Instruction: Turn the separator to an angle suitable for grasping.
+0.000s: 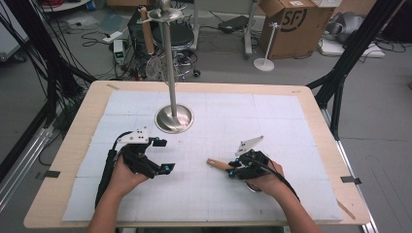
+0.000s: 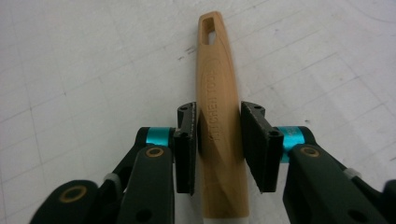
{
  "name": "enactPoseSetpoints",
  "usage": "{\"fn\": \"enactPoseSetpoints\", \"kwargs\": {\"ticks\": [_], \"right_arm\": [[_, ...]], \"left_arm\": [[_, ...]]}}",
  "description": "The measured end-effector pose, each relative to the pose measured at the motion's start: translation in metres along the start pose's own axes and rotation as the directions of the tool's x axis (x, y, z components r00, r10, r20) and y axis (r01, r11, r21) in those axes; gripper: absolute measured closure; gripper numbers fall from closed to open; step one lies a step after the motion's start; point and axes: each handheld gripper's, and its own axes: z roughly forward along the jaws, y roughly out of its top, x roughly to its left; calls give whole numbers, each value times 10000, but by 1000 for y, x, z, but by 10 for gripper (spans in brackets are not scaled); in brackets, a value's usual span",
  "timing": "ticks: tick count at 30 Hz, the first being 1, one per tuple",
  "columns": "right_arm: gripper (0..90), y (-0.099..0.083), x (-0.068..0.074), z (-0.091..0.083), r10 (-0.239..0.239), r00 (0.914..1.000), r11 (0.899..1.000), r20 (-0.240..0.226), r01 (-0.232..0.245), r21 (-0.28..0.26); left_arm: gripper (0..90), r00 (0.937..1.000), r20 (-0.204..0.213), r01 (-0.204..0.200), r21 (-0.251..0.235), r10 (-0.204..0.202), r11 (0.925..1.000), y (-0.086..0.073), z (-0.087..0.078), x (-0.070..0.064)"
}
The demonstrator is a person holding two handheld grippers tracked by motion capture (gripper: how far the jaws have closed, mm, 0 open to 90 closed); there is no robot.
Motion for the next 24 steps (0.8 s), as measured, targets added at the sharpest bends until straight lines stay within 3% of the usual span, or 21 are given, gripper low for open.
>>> {"fn": "enactPoseSetpoints", "kwargs": {"ticks": [4,9,11,14,16,24], "right_arm": [[592,0,-3,-4,123,9998,9995,156,-118,-291],[559,0,-1,-3,-89,9988,9999,489,84,105],[572,-2,1,0,-380,9974,9979,613,347,543],[655,-2,3,-2,-423,9979,9970,485,390,662],[663,-4,3,-4,-573,9971,9958,508,534,745],[686,-16,-1,-15,-213,9994,9964,288,188,824]], "left_arm": [[16,10000,4,-6,20,6,10000,0,0,0],[16,10000,5,-11,22,11,10000,0,0,0],[16,10000,5,-8,8,8,10000,0,0,0],[16,10000,-5,5,22,-5,10000,0,0,0],[16,10000,5,-12,30,12,10000,0,0,0],[16,10000,10,-6,45,6,10000,0,1,0]]}}
